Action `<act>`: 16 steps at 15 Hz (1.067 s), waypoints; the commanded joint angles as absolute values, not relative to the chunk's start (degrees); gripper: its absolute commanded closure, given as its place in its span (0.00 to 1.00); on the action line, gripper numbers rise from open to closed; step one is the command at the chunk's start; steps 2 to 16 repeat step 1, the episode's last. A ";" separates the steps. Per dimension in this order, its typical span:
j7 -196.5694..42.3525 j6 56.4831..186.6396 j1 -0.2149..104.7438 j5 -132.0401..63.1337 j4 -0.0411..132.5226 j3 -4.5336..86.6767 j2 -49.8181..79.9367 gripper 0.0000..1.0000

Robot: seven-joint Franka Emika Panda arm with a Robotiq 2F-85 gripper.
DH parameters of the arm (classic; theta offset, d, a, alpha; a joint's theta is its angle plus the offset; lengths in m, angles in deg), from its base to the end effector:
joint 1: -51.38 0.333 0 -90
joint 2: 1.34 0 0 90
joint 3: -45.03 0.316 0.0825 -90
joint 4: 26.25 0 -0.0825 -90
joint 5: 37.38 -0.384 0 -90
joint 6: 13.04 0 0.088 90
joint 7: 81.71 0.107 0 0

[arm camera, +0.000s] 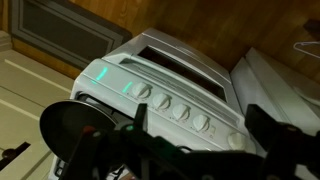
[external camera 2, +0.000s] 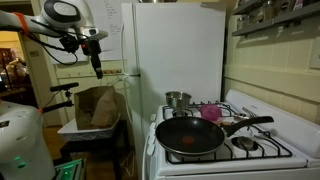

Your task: Switch on the stove

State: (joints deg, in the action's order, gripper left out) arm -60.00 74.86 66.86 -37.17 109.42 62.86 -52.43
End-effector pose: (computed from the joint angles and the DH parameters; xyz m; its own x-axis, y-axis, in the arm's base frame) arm 0.2215 0.1848 0.5979 0.9870 0.1065 0.1199 0.0793 -0.9739 0.2125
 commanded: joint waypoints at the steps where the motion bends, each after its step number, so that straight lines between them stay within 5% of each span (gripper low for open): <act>1: -61.21 74.87 64.56 -38.14 109.26 64.27 -52.07 0.00; 16: -61.21 74.87 64.56 -38.14 109.26 64.27 -52.07 0.00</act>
